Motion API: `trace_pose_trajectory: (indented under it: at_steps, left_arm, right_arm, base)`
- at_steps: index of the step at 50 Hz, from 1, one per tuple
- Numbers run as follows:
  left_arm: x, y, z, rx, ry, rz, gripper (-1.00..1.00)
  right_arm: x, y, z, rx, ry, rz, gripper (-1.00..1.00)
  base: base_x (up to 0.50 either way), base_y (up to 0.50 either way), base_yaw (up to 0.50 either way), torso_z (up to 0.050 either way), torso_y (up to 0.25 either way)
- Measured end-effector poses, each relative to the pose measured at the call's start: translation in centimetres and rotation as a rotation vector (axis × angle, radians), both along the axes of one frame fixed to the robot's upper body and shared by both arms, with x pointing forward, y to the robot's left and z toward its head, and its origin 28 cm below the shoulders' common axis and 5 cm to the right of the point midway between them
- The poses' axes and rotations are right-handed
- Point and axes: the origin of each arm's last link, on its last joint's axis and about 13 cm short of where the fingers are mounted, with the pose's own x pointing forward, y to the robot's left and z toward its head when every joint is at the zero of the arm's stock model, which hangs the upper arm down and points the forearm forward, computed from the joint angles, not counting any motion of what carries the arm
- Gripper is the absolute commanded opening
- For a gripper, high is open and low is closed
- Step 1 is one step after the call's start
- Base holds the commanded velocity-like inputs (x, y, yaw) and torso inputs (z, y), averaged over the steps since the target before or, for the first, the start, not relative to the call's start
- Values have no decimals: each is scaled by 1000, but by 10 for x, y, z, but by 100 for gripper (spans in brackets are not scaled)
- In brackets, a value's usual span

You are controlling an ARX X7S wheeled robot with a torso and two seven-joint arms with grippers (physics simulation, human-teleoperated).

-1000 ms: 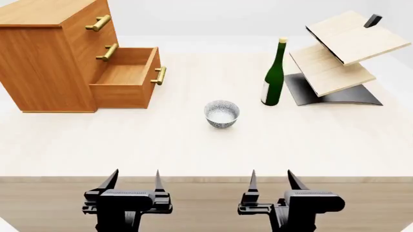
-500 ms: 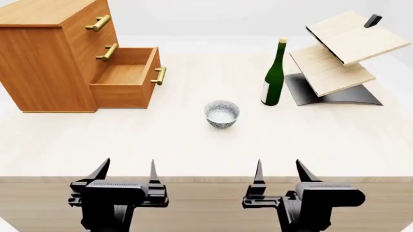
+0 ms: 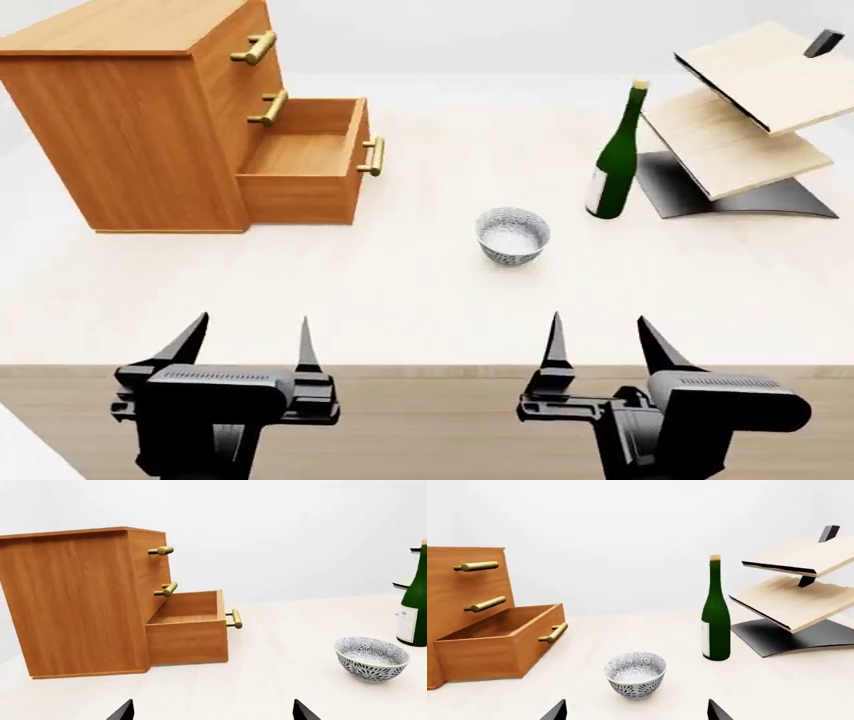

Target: Put the bowl on top of the cabinet.

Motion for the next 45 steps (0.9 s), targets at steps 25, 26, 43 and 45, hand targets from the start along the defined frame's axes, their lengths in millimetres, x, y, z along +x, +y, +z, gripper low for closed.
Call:
trace_pose_trajectory:
  at_steps: [25, 26, 43, 45]
  left_arm:
    - [-5, -1, 9, -18, -16, -22, 100]
    - [-5, -1, 9, -19, -17, -23, 100]
    - [-6, -1, 10, -27, -19, -30, 100]
    - [-6, -1, 10, -27, -19, -31, 100]
  right_arm:
    - [-2, 0, 4, 11, -8, 5, 100]
    - [-2, 0, 5, 12, -8, 5, 100]
    - [-2, 0, 6, 16, -11, 9, 100]
    - [-2, 0, 6, 16, -11, 9, 100]
  base:
    - [0, 500, 0, 0, 0]
    - [0, 500, 0, 0, 0]
    - [0, 500, 0, 0, 0]
    - [0, 500, 0, 0, 0]
